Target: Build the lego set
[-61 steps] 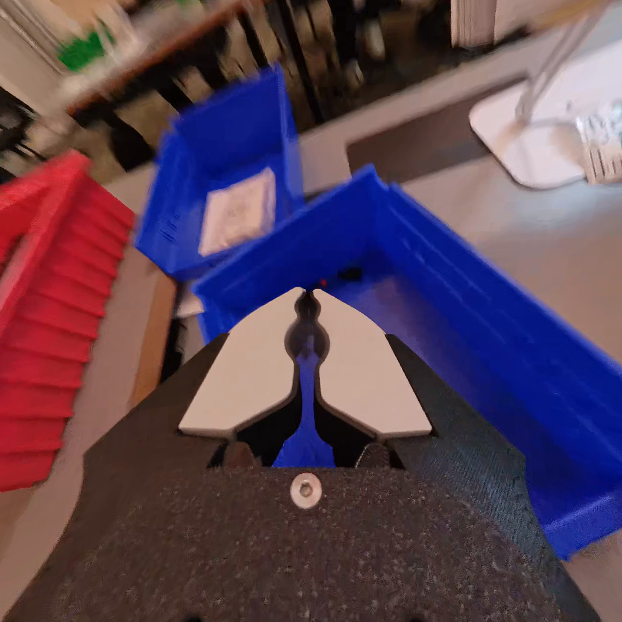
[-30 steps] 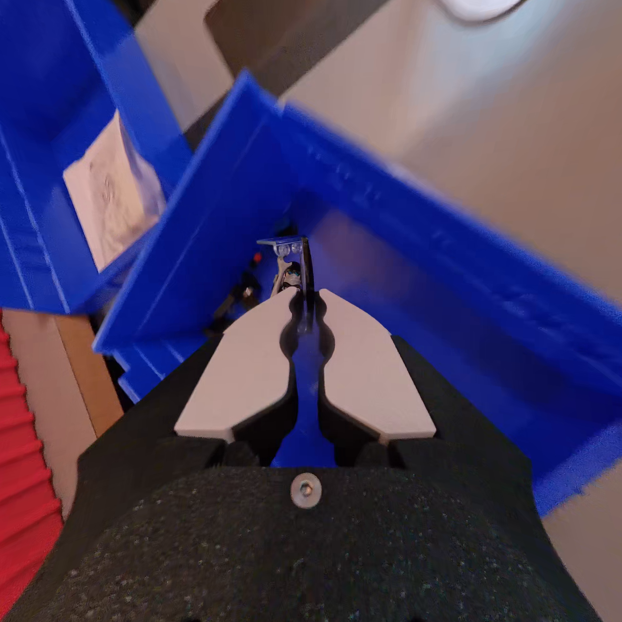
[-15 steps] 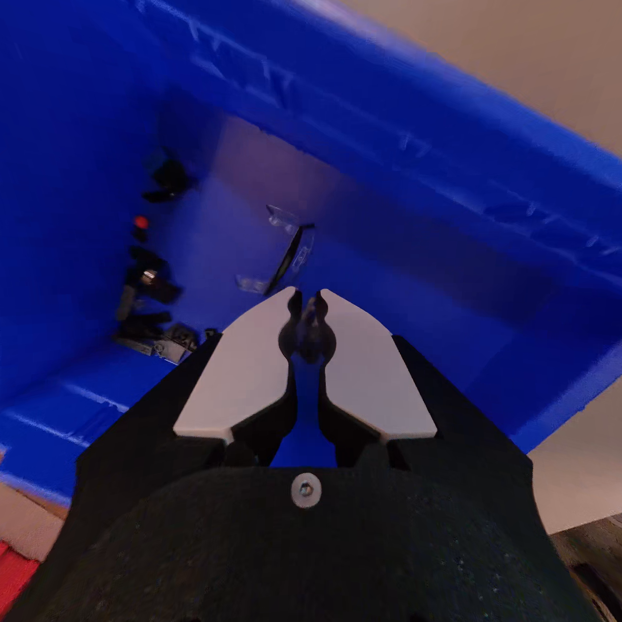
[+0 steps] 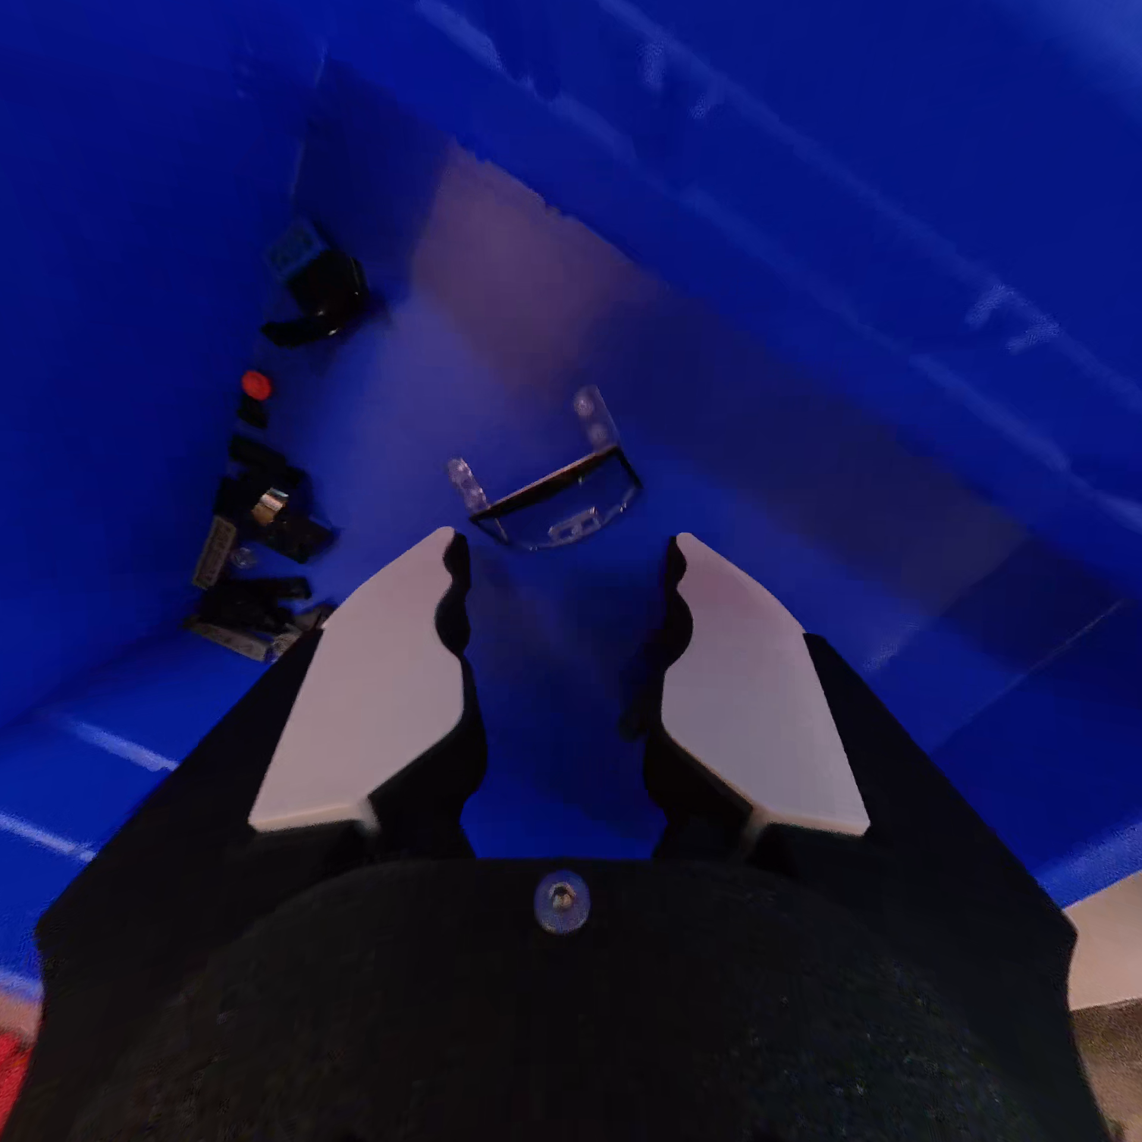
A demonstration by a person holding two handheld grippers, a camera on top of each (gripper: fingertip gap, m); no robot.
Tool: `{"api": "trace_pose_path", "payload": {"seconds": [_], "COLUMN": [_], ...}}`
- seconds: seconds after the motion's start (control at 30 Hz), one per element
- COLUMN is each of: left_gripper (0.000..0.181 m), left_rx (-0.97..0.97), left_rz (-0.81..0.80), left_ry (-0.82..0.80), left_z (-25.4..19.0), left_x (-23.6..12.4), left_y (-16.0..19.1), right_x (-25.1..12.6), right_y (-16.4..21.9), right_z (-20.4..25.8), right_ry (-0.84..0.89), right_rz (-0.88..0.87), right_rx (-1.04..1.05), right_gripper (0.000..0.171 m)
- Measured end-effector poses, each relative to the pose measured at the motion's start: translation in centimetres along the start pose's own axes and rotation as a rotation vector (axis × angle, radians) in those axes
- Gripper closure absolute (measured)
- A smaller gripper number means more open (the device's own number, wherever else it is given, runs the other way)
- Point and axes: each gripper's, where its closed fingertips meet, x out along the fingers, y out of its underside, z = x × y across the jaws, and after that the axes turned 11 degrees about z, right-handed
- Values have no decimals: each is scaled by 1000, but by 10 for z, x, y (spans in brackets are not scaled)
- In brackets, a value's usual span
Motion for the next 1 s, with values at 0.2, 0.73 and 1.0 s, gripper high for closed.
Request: {"api": "trace_pose_path", "payload": {"seconds": [0.2,0.73,1.0], "left_gripper": [125,127,127], "left_rx": [-76,-183,-278], "left_rz": [-82,-156,-183], "left_ry": [22,69,46], "left_z": [5,-6,12], "left_x": [6,-13,-28], "left_y": [-19,-28,-24], "right_x": [-1,-1,-5], "right_y": [1,2,0], "right_z": [-2,0,-1], "right_ry": [2,-9,-6], "right_rz": [1,3,-9], "right_rx": [5,5,11], "right_gripper": [156,157,157]}}
